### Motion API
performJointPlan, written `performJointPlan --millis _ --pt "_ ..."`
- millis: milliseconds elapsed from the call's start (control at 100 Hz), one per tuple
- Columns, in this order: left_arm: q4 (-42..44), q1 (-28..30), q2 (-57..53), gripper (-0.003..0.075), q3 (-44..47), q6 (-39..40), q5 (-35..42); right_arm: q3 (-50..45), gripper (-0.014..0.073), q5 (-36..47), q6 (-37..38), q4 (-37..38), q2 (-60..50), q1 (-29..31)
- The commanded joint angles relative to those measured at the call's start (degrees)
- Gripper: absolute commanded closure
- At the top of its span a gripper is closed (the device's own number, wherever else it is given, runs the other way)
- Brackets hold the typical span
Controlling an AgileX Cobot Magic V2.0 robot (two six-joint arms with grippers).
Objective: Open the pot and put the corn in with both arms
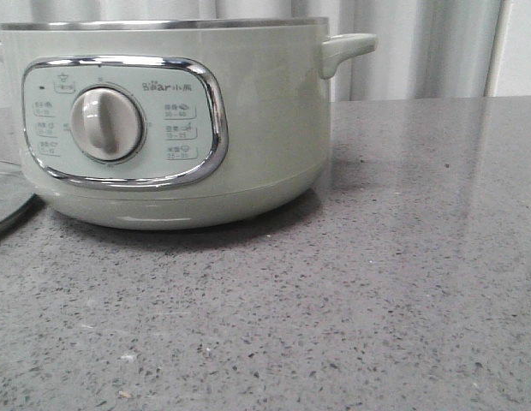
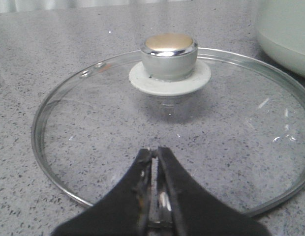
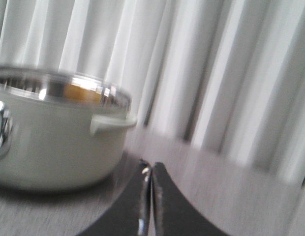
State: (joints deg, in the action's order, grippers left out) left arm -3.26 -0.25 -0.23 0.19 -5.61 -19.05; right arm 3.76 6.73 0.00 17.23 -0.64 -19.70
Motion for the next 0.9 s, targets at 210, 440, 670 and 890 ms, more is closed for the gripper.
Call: performJointPlan --millis 210,440,670,890 --pt "-0.36 -0.41 -1.96 0.0741 0.36 0.24 1.8 -5.54 0.0652 21.18 3.91 -10.59 -0.13 17.06" --pt "-0.36 -0.41 -1.96 0.0741 0.36 0.24 1.8 -5.54 0.0652 -2.4 -1.61 -19.61 -1.09 22.2" --pt "-0.36 -0.41 -1.96 0.0741 0.36 0.24 1.8 -5.54 0.0652 -12.63 -3.65 -18.13 -1.09 22.3" --pt "-0.36 -0.41 -1.96 0.0741 0.36 0.24 1.8 -5.54 0.0652 -23.87 -3.65 -17.66 -1.09 22.3"
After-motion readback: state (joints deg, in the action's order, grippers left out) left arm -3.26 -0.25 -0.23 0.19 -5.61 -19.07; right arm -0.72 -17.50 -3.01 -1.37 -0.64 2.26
